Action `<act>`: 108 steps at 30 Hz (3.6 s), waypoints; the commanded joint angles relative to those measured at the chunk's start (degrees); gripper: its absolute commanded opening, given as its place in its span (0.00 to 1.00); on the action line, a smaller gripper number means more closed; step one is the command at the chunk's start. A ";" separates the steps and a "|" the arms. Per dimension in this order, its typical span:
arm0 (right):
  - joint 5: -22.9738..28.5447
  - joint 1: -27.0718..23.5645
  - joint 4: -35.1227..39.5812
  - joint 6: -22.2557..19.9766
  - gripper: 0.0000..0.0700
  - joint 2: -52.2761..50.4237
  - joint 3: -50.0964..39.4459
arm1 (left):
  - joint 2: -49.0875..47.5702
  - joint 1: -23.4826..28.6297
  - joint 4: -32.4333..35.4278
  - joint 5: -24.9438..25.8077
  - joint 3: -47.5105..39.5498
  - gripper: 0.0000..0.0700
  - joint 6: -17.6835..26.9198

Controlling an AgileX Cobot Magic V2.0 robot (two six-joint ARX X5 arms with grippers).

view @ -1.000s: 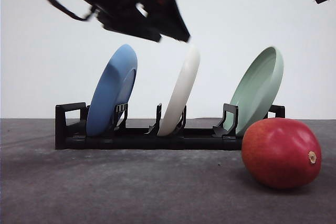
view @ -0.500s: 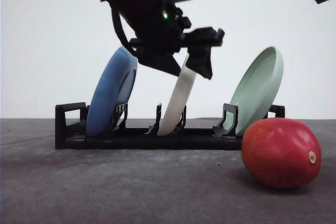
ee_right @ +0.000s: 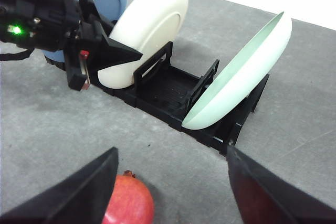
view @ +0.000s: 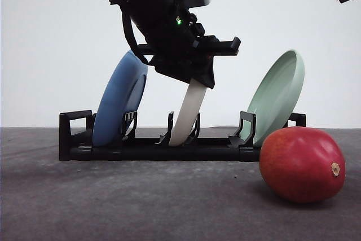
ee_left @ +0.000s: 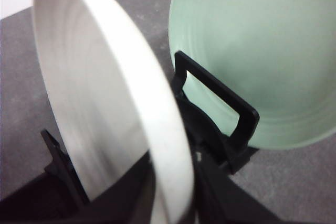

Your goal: Place pomegranate in white plate

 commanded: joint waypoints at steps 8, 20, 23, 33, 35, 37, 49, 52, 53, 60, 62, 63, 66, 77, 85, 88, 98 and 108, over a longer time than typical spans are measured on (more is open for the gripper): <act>0.07 0.31 0.63 0.17 0.60 0.11 0.66 | -1.05 -0.86 -0.77 -0.15 1.27 0.02 -5.96; -0.12 0.31 0.63 0.20 0.60 0.11 0.66 | -6.86 -1.13 -1.03 -0.13 1.27 0.02 -10.73; -0.15 0.31 0.69 0.22 0.60 0.11 0.66 | -9.21 -1.62 -2.04 -0.11 1.27 0.02 -10.73; -0.15 0.31 1.03 0.22 0.60 0.11 0.66 | -19.30 -5.45 -14.90 -0.09 1.27 0.02 -10.87; -0.15 0.31 1.03 0.21 0.60 0.11 0.66 | -21.34 -6.49 -19.33 -0.10 1.26 0.01 -11.75; -0.13 0.31 1.03 0.20 0.60 0.11 0.66 | -23.10 -7.64 -23.65 -0.11 1.23 0.01 -12.21; -0.13 0.31 1.00 0.20 0.60 0.17 0.66 | -35.92 -15.89 -24.46 -5.30 -12.54 0.02 -9.05; -0.13 0.31 1.01 0.20 0.60 0.17 0.66 | -38.09 -19.01 -26.32 -7.16 -15.49 0.01 -4.15; -0.14 0.31 1.01 0.20 0.60 0.17 0.66 | -38.25 -19.90 -27.66 -7.83 -15.79 0.02 -2.10; -0.14 0.31 1.01 0.19 0.60 0.17 0.66 | -34.05 -24.08 -35.27 -12.44 -15.89 0.01 14.82; -0.15 0.31 1.01 0.19 0.60 0.17 0.66 | -31.54 -24.66 -35.89 -13.61 -15.88 0.01 18.55; -0.15 0.31 1.01 0.20 0.60 0.17 0.66 | -30.24 -24.88 -35.92 -14.22 -15.89 0.01 20.16; -0.15 0.31 1.01 0.19 0.60 0.17 0.66 | -25.99 -25.50 -35.48 -15.88 -15.87 0.01 25.07; -0.13 0.31 1.03 0.17 0.60 0.17 0.66 | -13.95 -26.89 -34.70 -19.45 -15.87 0.01 30.12; -0.15 0.31 1.03 0.17 0.60 0.17 0.66 | -11.85 -27.12 -34.60 -19.41 -15.87 0.04 31.89; -0.15 0.31 1.03 0.17 0.60 0.17 0.66 | -11.85 -27.53 -34.94 -19.41 -15.82 0.09 30.93; -0.13 0.31 1.03 0.17 0.60 0.17 0.66 | -11.97 -28.18 -39.48 -19.03 -14.62 0.43 24.23; -0.11 0.31 1.03 0.17 0.60 0.24 0.66 | -18.33 -24.79 -46.79 -6.01 -11.65 0.62 12.35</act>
